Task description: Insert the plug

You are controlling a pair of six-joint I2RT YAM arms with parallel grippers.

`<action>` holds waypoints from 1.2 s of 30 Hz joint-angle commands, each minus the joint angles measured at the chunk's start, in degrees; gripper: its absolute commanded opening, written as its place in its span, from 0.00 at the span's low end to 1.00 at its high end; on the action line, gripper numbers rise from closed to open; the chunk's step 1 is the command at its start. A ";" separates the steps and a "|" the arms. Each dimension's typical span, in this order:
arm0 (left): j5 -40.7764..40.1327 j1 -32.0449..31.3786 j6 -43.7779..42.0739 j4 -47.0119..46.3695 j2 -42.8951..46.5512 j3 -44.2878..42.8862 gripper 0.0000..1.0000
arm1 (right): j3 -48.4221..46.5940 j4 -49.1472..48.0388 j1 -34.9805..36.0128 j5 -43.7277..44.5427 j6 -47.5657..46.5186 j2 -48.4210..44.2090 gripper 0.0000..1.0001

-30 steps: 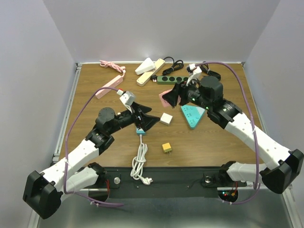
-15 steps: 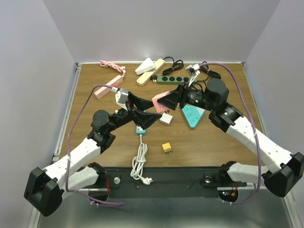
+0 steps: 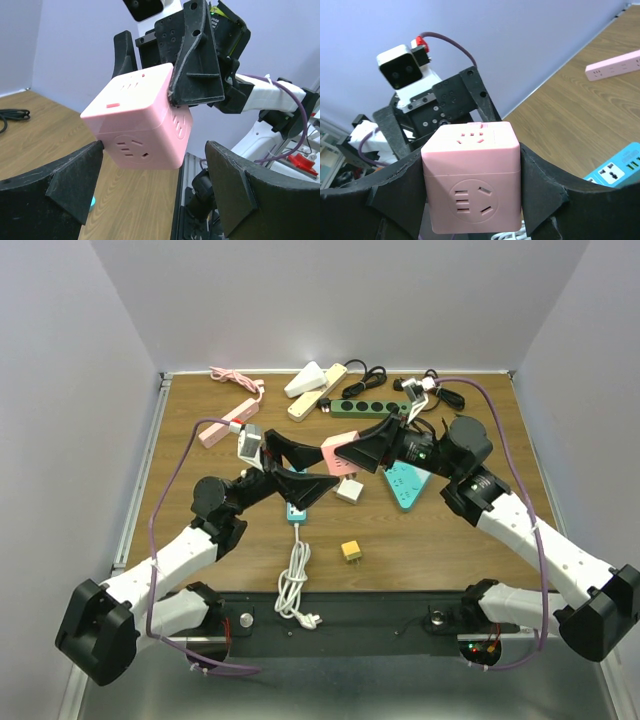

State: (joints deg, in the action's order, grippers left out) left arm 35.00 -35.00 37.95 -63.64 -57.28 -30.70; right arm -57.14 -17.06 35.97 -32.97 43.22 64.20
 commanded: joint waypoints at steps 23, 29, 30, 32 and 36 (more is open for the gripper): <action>-0.11 -3.05 8.54 -10.36 -6.44 -1.12 0.93 | 2.39 -6.58 1.39 -4.47 -0.42 -3.91 0.00; -0.29 -2.97 8.89 -11.68 -7.23 -1.64 0.91 | 3.27 -5.10 1.39 -4.47 -1.47 -4.44 0.01; -0.03 -3.05 9.07 -12.21 -7.41 -1.73 0.84 | 3.27 -4.83 1.47 -4.64 -1.65 -4.53 0.00; 0.94 -2.97 9.15 -12.74 -7.94 -1.82 0.67 | 3.18 -3.60 1.47 -4.73 -2.35 -4.61 0.00; 3.31 -3.05 8.63 -14.50 -9.17 -1.21 0.21 | 2.83 0.53 1.47 -4.30 -4.99 -4.53 0.04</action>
State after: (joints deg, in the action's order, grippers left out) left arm 37.23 -38.26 47.92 -72.79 -65.76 -30.48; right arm -54.26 -17.85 36.62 -35.44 40.18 61.30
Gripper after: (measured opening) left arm 0.750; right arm 0.681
